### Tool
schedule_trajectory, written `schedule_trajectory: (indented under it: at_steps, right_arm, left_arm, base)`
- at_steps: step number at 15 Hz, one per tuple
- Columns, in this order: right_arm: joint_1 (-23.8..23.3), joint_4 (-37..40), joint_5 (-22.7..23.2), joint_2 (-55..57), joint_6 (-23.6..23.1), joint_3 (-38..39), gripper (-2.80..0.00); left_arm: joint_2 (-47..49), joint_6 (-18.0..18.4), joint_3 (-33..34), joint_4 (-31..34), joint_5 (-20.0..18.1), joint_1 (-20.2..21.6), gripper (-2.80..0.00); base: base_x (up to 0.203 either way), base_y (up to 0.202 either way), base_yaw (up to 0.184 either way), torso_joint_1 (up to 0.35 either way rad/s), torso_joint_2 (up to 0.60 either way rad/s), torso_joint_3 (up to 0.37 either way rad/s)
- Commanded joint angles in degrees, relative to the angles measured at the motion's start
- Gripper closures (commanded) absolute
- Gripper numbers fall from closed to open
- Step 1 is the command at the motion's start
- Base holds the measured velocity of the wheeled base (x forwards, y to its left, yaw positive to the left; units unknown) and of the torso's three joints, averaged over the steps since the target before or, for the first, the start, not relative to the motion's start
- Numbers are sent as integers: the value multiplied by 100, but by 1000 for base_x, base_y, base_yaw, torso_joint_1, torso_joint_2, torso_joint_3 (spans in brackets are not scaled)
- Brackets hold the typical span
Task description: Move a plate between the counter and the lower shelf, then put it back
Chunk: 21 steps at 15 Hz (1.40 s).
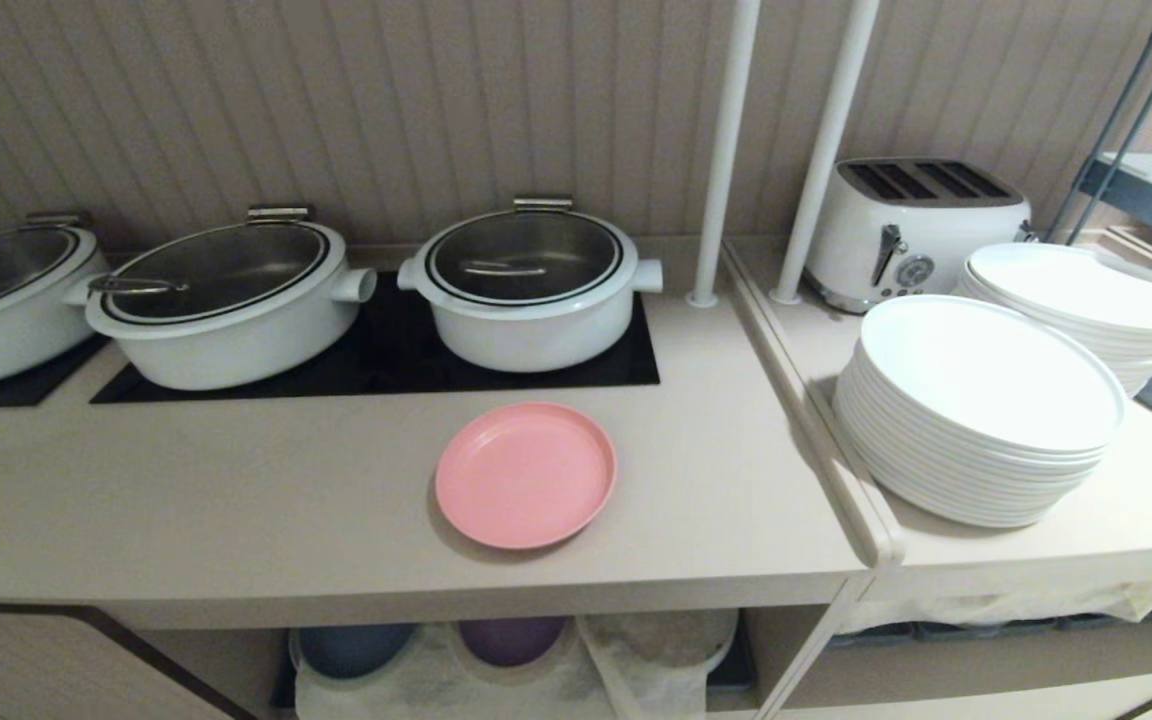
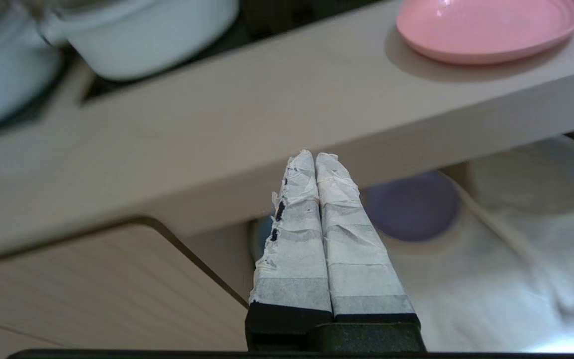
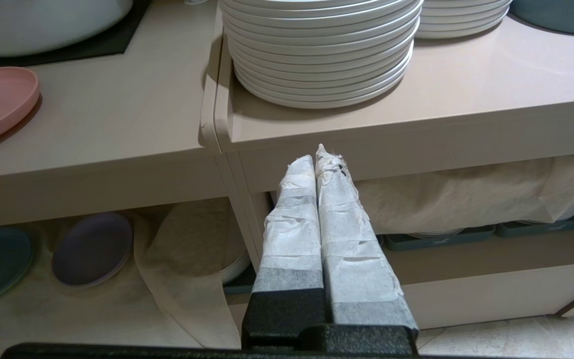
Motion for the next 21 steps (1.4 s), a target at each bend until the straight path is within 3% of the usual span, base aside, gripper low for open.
schedule_trajectory:
  at_steps: [1, 5, 8, 15, 21]
  right_arm:
    - [1, -2, -1, 0, 2, 0, 0]
    - [1, 3, -1, 0, 2, 0, 0]
    - [1, -4, -1, 0, 2, 0, 0]
    - [1, -5, -1, 0, 2, 0, 0]
    - [1, -1, -1, 0, 2, 0, 0]
  left_arm:
    - [-200, -85, 0, -15, -27, 3, 0]
    - [-200, -1019, 0, 95, 3, 3, 0]
    - [-200, -984, 0, 99, 4, 3, 0]
    - [-200, -1398, 0, 134, 52, 3, 0]
    - [-200, -1407, 0, 143, 57, 3, 0]
  base:
    - [0, 0, 0, 0, 0, 0]
    - [0, 0, 0, 0, 0, 0]
    - [0, 0, 0, 0, 0, 0]
    - [0, 0, 0, 0, 0, 0]
    - [0, 0, 0, 0, 0, 0]
